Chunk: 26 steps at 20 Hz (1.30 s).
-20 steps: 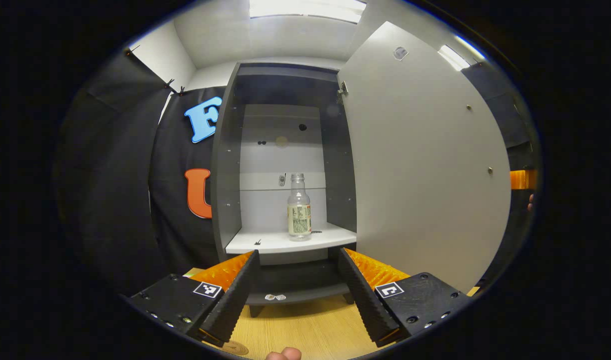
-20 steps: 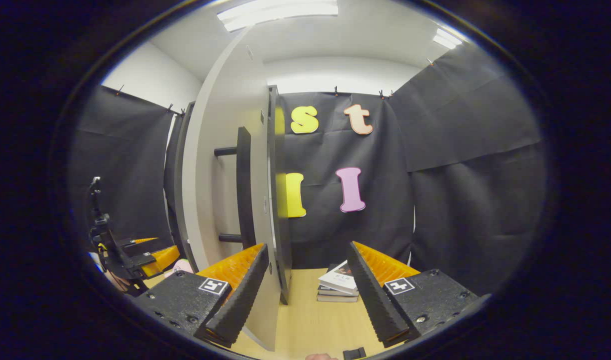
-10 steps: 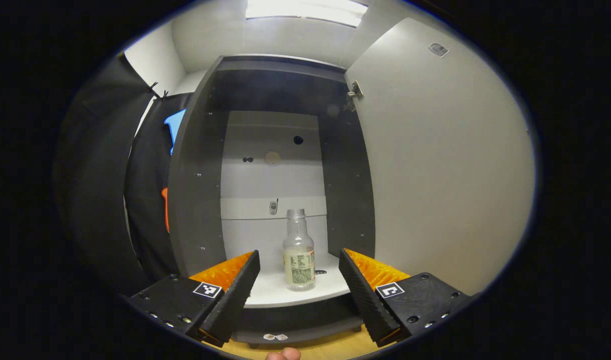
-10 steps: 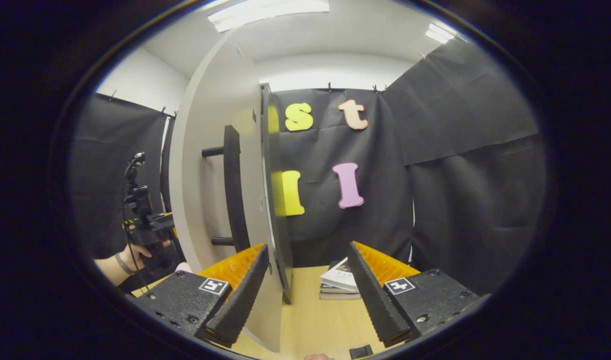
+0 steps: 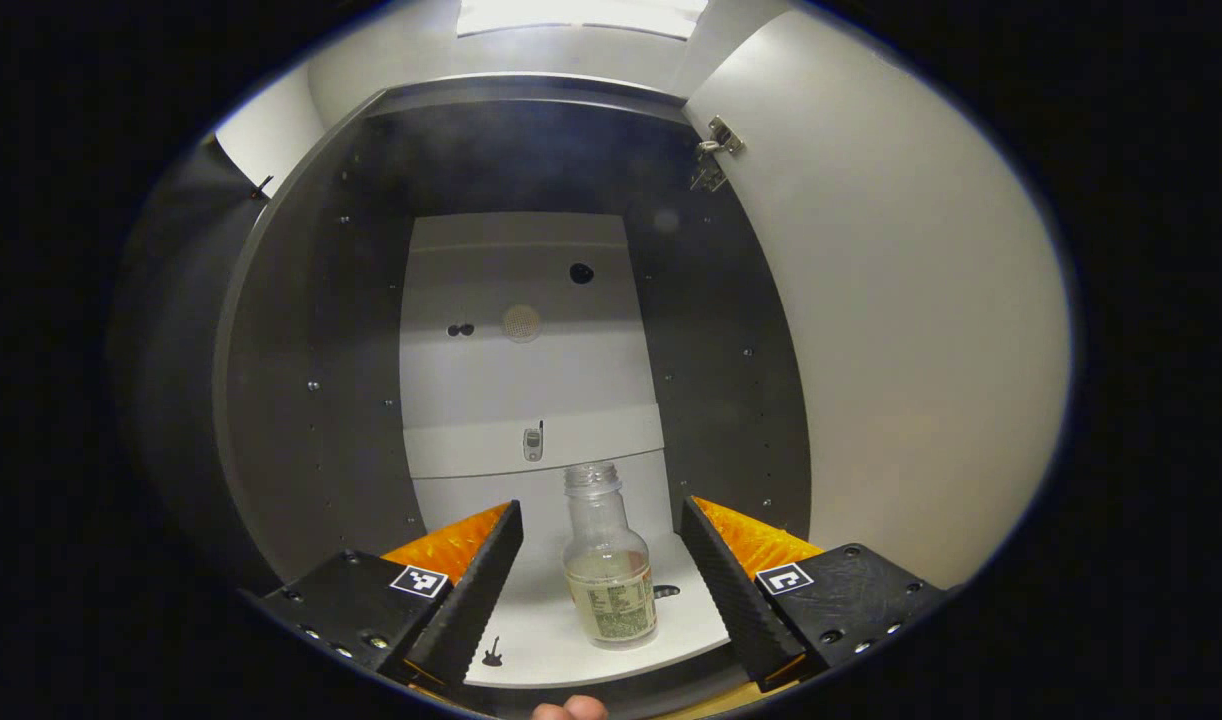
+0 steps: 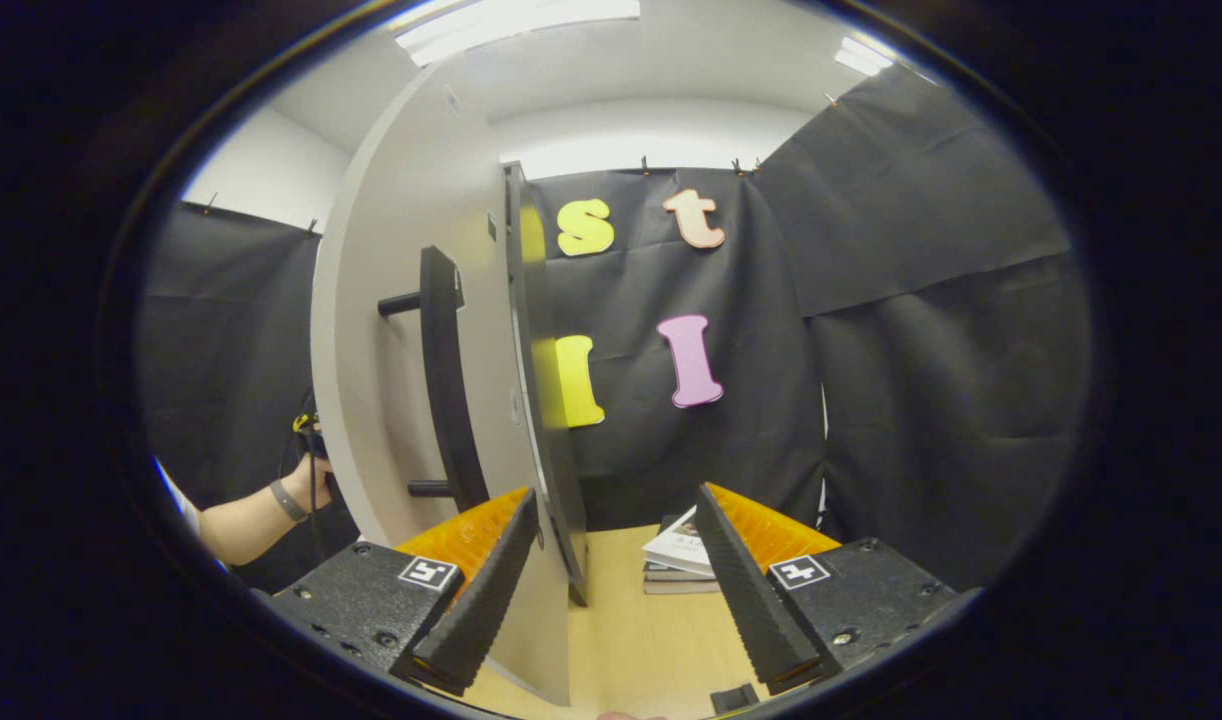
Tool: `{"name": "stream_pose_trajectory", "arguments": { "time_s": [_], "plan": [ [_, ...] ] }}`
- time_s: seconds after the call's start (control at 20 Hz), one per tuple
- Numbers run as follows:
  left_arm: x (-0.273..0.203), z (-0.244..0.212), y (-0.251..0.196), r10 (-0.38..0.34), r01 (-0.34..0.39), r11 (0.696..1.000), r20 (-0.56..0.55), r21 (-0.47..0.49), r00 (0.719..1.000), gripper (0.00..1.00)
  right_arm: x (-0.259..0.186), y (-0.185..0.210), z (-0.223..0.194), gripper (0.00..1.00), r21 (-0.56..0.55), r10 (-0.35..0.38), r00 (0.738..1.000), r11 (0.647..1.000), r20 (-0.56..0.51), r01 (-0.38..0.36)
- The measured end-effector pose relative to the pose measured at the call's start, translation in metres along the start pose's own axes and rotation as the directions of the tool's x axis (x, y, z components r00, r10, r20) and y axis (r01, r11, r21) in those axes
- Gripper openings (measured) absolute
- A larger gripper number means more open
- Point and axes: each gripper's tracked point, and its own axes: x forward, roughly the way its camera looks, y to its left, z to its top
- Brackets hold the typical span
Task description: Open the cabinet door with the right hand, grasp the bottle in the cabinet with the left hand and place it on the coaster, then close the cabinet door with the right hand.
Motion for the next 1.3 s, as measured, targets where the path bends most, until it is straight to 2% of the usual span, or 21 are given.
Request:
{"name": "stream_pose_trajectory", "arguments": {
  "time_s": [0.15,0.2,0.25,0.3,0.35,0.4,0.5,0.7,0.75,0.8,0.85,0.9,0.95,1.0,1.05,1.1,1.15,1.2,1.3],
  "plan": [
    [0.018,-0.005,0.005,0.01,-0.01,1.0,-0.001,-0.013,1.0,0.96,0.004,-0.002,-0.001,0.98,0.019,-0.01,1.0,1.0,-0.005,0.01],
    [0.024,-0.007,0.006,0.002,-0.002,1.0,-0.005,-0.021,1.0,1.0,0.005,-0.003,-0.001,0.98,0.017,-0.015,1.0,1.0,-0.006,0.015],
    [0.03,-0.009,0.006,-0.002,0.001,1.0,-0.006,-0.031,1.0,0.96,0.006,-0.004,-0.001,0.97,0.011,-0.021,1.0,1.0,-0.006,0.021],
    [0.036,-0.01,0.007,-0.005,0.004,0.999,-0.006,-0.042,1.0,0.96,0.007,-0.005,0.0,0.97,0.004,-0.028,1.0,1.0,-0.005,0.028],
    [0.04,-0.01,0.011,0.0,0.0,0.999,-0.003,-0.049,1.0,1.0,0.008,-0.006,0.0,0.97,-0.003,-0.034,0.999,0.999,-0.004,0.034],
    [0.044,-0.011,0.015,0.007,-0.008,0.998,-0.006,-0.055,1.0,0.93,0.008,-0.007,0.0,0.98,-0.006,-0.037,0.999,0.999,-0.004,0.037],
    [0.05,-0.017,0.02,0.016,-0.018,0.997,-0.03,-0.074,0.999,0.88,0.008,-0.005,0.0,0.97,-0.005,-0.035,0.999,0.999,-0.006,0.035],
    [0.057,-0.028,0.02,-0.002,-0.004,0.996,-0.063,-0.09,0.998,0.86,0.01,-0.006,-0.001,0.97,0.008,-0.029,1.0,1.0,-0.01,0.03],
    [0.061,-0.027,0.018,-0.002,-0.003,0.996,-0.059,-0.089,0.998,0.82,0.011,-0.006,-0.001,0.98,0.007,-0.029,1.0,1.0,-0.012,0.029],
    [0.062,-0.026,0.016,-0.005,0.0,0.996,-0.054,-0.091,0.999,0.61,0.012,-0.007,-0.001,0.97,0.006,-0.028,1.0,1.0,-0.012,0.029],
    [0.063,-0.026,0.014,-0.009,0.003,0.996,-0.056,-0.092,0.998,0.75,0.012,-0.006,-0.002,0.97,0.007,-0.027,1.0,1.0,-0.014,0.027],
    [0.063,-0.027,0.01,-0.029,0.023,0.995,-0.063,-0.098,0.998,0.51,0.012,-0.007,-0.002,0.97,0.009,-0.027,1.0,1.0,-0.013,0.027],
    [0.061,-0.026,0.011,-0.022,0.016,0.996,-0.064,-0.093,0.998,0.48,0.012,-0.006,-0.002,0.97,0.012,-0.026,1.0,1.0,-0.013,0.026],
    [0.059,-0.024,0.01,-0.022,0.016,0.996,-0.065,-0.093,0.998,0.56,0.012,-0.006,-0.002,0.97,0.016,-0.023,1.0,1.0,-0.014,0.024],
    [0.059,-0.023,0.007,-0.032,0.026,0.995,-0.061,-0.097,0.998,0.45,0.013,-0.006,-0.003,0.97,0.019,-0.022,1.0,1.0,-0.016,0.023],
    [0.055,-0.019,0.006,-0.035,0.029,0.995,-0.058,-0.098,0.998,0.52,0.012,-0.006,-0.003,0.97,0.017,-0.021,1.0,1.0,-0.015,0.022],
    [0.047,-0.014,0.006,-0.035,0.03,0.995,-0.046,-0.098,0.998,0.52,0.013,-0.006,-0.002,0.98,0.011,-0.02,1.0,1.0,-0.01,0.02],
    [0.04,-0.007,0.007,-0.031,0.028,0.995,-0.029,-0.092,0.999,0.41,0.012,-0.006,-0.001,0.98,0.006,-0.019,1.0,1.0,-0.009,0.019],
    [0.017,0.01,0.013,-0.023,0.023,0.997,0.002,-0.068,1.0,0.41,0.012,-0.006,-0.002,0.97,-0.01,-0.016,1.0,1.0,-0.006,0.016]
  ]
}}
